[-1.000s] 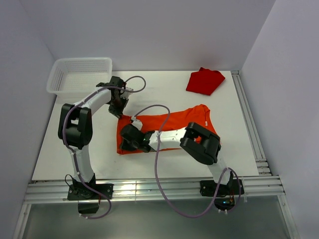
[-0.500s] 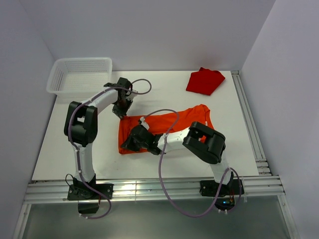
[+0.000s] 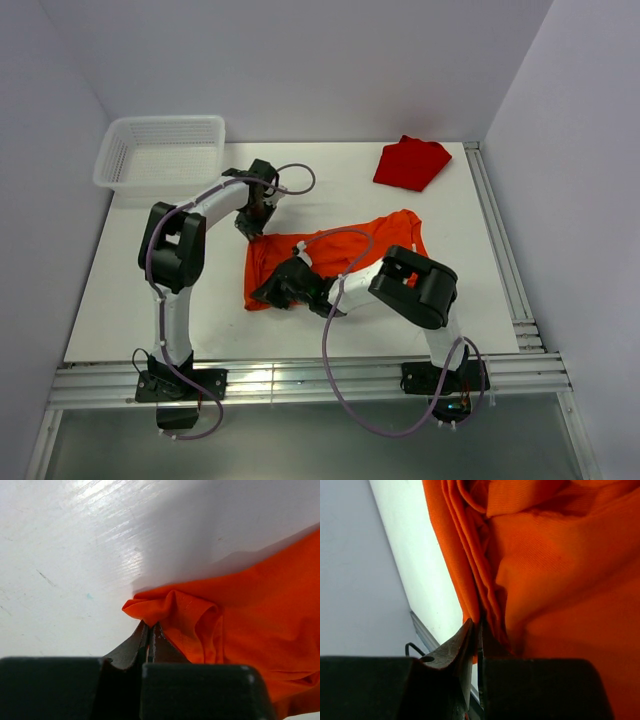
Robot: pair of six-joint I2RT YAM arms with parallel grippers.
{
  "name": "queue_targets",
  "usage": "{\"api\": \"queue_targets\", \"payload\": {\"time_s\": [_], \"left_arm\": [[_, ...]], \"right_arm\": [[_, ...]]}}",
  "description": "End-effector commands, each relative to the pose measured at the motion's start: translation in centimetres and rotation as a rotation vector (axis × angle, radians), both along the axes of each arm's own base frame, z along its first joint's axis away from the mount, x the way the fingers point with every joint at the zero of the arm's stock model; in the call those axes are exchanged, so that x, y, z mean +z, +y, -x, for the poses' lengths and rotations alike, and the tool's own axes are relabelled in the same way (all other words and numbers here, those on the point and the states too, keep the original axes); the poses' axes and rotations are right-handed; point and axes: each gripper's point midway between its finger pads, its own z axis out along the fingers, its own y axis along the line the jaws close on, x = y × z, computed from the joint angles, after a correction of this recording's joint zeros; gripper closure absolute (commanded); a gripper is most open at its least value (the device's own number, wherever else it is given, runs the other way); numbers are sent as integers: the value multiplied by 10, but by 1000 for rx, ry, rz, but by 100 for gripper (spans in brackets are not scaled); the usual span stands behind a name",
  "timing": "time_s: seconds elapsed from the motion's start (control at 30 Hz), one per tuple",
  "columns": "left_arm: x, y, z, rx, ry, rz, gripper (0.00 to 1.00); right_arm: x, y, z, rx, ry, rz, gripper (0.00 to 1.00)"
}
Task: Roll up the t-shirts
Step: Roll the tshirt
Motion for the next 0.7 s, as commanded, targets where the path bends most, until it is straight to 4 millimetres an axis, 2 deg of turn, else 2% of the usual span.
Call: {"api": "queue_targets", "payload": {"time_s": [0.0,0.13,0.37,0.5,0.67], "left_arm": [[20,-7,-31,18,-128,18,99],[29,-8,-34,11,-154,22,100],[34,4,-33,-1,-176,-35,100],[43,9,-32,-11,-196,-49,100],[42,21,-29,-10,-192,-77,100]], "right_arm": [[26,3,7,18,-6,-79,91],[28,4,7,16,-8,-82,92],[39,9,5,21,-24,-101,93],[41,14,4,36,-31,-88,92],[46,22,4,54,-33,-104,93]]}}
